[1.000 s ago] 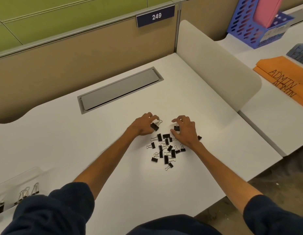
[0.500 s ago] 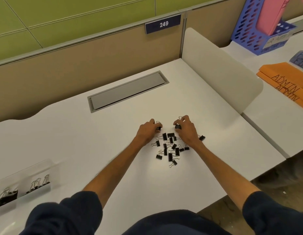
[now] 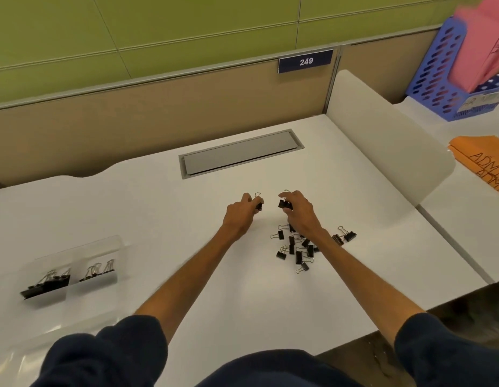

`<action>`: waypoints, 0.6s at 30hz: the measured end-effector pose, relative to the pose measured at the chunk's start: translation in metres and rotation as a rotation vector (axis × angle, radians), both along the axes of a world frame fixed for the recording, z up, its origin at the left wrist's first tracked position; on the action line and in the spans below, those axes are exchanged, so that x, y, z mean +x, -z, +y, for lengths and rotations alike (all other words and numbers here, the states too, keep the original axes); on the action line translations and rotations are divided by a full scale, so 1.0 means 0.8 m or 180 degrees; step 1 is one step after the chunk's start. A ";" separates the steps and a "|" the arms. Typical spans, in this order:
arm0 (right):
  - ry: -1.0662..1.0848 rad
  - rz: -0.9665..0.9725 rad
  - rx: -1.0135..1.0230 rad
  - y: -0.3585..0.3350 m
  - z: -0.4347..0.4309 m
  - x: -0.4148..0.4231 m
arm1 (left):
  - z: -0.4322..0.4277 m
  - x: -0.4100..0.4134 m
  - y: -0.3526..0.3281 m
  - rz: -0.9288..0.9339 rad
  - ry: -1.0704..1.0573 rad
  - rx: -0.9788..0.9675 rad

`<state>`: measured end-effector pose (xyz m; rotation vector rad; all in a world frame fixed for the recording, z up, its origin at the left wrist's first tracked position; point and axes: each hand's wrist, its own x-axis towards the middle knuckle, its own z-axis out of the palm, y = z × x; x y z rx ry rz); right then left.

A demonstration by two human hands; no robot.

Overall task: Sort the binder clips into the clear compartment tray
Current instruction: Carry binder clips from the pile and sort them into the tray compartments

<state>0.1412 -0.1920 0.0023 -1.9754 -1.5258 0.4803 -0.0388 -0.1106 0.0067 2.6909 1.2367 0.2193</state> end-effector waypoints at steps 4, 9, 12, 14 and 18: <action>-0.0185 -0.0049 0.0041 -0.006 0.018 -0.043 | 0.002 -0.047 -0.007 0.0001 -0.0205 -0.0008; -0.0433 -0.0058 0.0129 -0.012 0.042 -0.107 | 0.010 -0.111 -0.016 -0.0056 -0.0445 0.0018; -0.0540 -0.0140 0.0175 -0.016 0.058 -0.143 | 0.016 -0.150 -0.023 -0.0070 -0.0609 0.0024; -0.0622 -0.0207 0.0222 -0.020 0.068 -0.167 | 0.020 -0.178 -0.026 -0.0058 -0.0749 0.0033; -0.0877 -0.0239 0.0341 -0.027 0.088 -0.215 | 0.024 -0.231 -0.033 -0.0101 -0.1002 0.0061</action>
